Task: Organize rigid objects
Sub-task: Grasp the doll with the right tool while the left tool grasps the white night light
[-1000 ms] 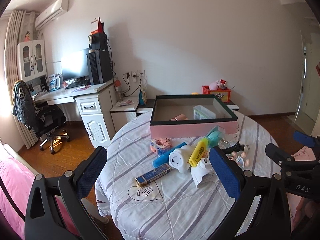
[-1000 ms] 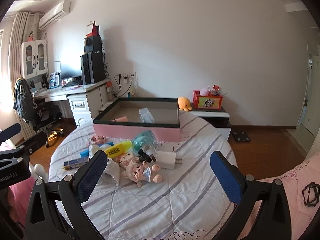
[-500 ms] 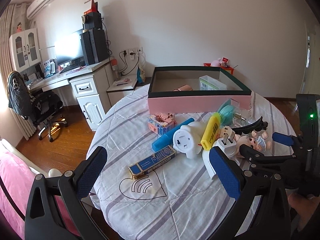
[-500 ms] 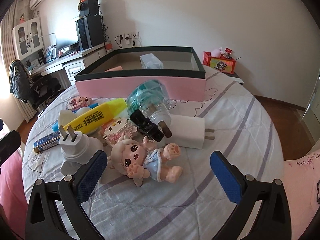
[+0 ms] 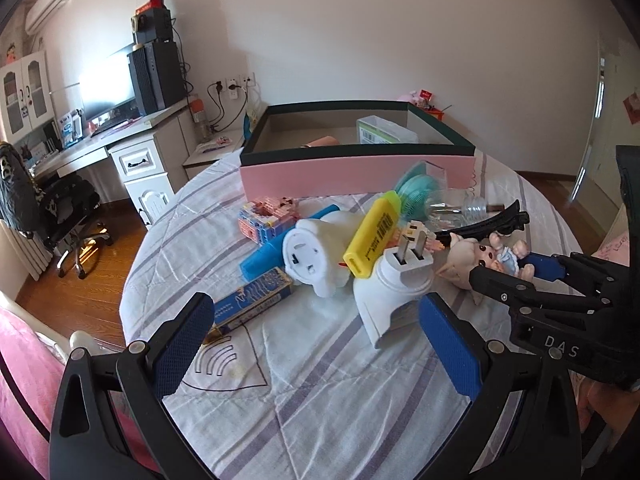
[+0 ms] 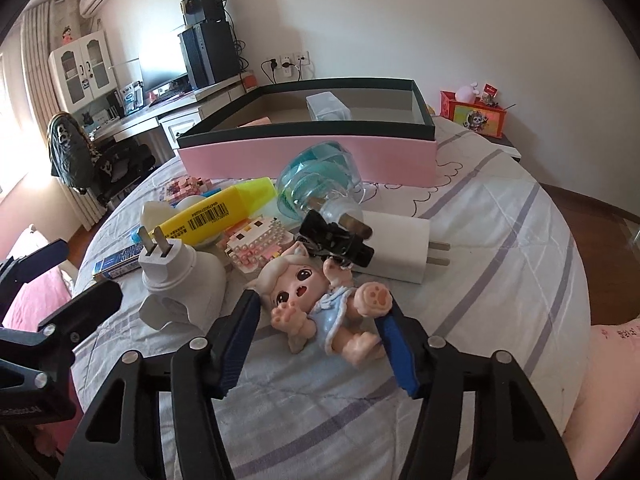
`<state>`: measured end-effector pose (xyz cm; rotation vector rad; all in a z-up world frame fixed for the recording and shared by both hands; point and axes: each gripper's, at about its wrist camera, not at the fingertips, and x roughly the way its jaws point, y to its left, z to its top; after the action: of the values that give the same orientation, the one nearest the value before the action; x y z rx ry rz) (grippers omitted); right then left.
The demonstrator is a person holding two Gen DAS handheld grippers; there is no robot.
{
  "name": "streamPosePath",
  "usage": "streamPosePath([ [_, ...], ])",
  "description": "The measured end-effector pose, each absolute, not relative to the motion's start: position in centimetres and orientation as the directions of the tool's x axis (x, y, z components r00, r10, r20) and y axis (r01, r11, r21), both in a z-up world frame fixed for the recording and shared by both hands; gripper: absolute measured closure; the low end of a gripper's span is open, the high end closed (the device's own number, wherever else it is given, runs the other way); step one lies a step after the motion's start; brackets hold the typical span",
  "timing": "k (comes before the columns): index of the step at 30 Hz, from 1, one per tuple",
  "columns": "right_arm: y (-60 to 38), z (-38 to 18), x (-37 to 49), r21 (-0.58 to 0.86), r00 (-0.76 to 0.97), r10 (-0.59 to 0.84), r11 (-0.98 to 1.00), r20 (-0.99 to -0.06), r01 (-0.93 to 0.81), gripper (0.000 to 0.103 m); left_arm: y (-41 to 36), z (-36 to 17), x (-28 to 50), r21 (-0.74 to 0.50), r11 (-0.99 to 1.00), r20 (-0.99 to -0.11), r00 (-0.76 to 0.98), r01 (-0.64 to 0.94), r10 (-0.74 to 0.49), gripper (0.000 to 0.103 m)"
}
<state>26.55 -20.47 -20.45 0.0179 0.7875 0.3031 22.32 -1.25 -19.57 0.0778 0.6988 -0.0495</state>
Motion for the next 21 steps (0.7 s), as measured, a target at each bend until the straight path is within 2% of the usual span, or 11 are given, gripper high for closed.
streamPosePath([
  [1,-20.7,-20.4,26.4,0.132,0.665,0.277,0.956,-0.694,-0.261,0.053,-1.6,-19.8,22.5,0.054,0.995,-0.651,0.759,0.079,-0.025,0.000],
  [9,-23.2,-20.2,25.3,0.131,0.684,0.254,0.965,-0.683,-0.228,0.053,-3.9,-21.4,24.0,0.042,0.994,-0.692,0.720,0.104,-0.046,0.000],
  [16,-23.7,-20.4,25.7,0.174,0.677,0.293,0.955,-0.675,-0.240,0.053,-5.1,-23.3,26.6,0.056,0.995,-0.735,0.678,0.088,-0.018,0.000],
  [17,-23.8,-20.4,25.9,0.181,0.674,0.301,0.953,-0.674,-0.244,0.053,-5.0,-23.4,26.8,0.040,0.995,-0.744,0.667,0.095,-0.034,0.003],
  [18,-23.9,-20.5,26.0,0.192,0.674,0.309,0.950,-0.671,-0.245,0.052,-4.9,-23.5,26.9,0.014,0.994,-0.745,0.664,0.111,-0.064,0.012],
  [20,-23.8,-20.6,26.3,0.209,0.664,0.328,0.944,-0.672,-0.255,0.051,-4.7,-23.6,27.0,-0.013,0.992,-0.747,0.659,0.125,-0.092,0.021],
  [21,-23.8,-20.7,26.5,0.219,0.660,0.336,0.941,-0.671,-0.257,0.049,-4.6,-23.6,26.8,-0.019,0.991,-0.743,0.661,0.131,-0.101,0.036],
])
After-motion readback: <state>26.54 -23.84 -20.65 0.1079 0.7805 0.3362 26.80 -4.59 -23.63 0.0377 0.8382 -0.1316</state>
